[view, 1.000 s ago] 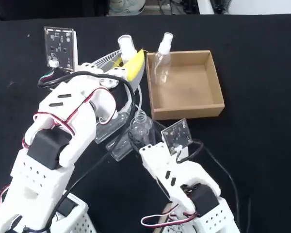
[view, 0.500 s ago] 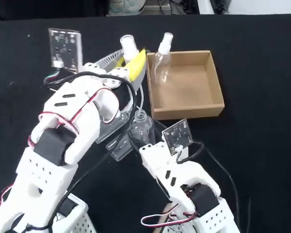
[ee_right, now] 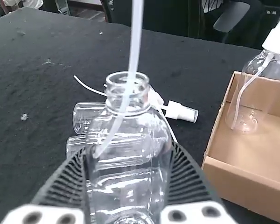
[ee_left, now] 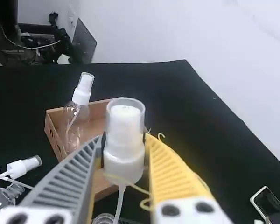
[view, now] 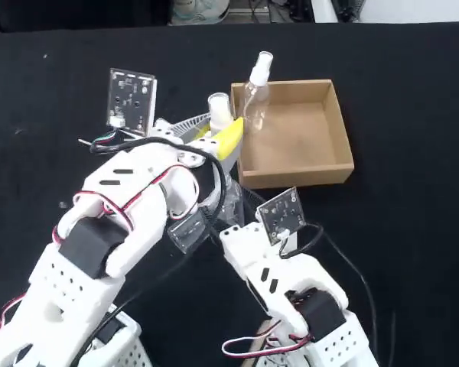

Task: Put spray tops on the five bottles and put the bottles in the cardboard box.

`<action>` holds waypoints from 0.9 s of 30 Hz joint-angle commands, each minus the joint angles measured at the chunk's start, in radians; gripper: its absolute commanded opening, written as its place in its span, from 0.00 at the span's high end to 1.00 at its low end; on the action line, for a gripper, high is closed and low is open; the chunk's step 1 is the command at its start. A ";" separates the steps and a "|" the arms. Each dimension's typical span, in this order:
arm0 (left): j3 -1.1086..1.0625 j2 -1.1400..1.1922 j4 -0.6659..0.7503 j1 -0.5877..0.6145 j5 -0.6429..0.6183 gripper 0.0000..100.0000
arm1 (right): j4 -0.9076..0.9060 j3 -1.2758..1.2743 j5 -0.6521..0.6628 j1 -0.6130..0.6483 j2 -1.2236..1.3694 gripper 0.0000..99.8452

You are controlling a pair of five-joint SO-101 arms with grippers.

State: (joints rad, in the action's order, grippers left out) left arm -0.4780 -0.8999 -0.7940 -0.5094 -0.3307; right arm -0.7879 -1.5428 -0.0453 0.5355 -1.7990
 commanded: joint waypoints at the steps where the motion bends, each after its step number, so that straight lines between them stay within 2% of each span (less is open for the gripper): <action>1: -0.031 -0.028 -0.020 -0.001 -0.003 0.97 | 0.029 0.064 -0.006 0.002 -0.128 0.99; 3: -0.067 -0.035 -0.020 0.007 -0.003 0.95 | 0.029 0.064 -0.006 0.002 -0.128 0.99; 8: -0.122 -0.035 -0.021 0.010 -0.006 0.81 | 0.029 0.064 -0.006 0.002 -0.128 0.99; 13: -0.122 -0.037 -0.026 0.010 -0.005 0.80 | 0.029 0.064 -0.006 0.002 -0.128 0.99; 18: -0.079 -0.037 -0.104 0.013 -0.002 0.80 | 0.029 0.064 -0.005 0.002 -0.128 0.99; 23: 0.008 -0.037 -0.112 0.116 -0.002 0.80 | 0.029 0.061 -0.005 0.002 -0.128 0.99; 27: 0.045 -0.037 -0.120 0.125 -0.002 0.80 | 0.029 0.058 -0.002 0.002 -0.128 0.99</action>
State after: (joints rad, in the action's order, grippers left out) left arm -0.5209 -0.9137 -0.9060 -0.4005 -0.3337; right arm -0.7879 -1.5428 -0.0453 0.5355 -1.7990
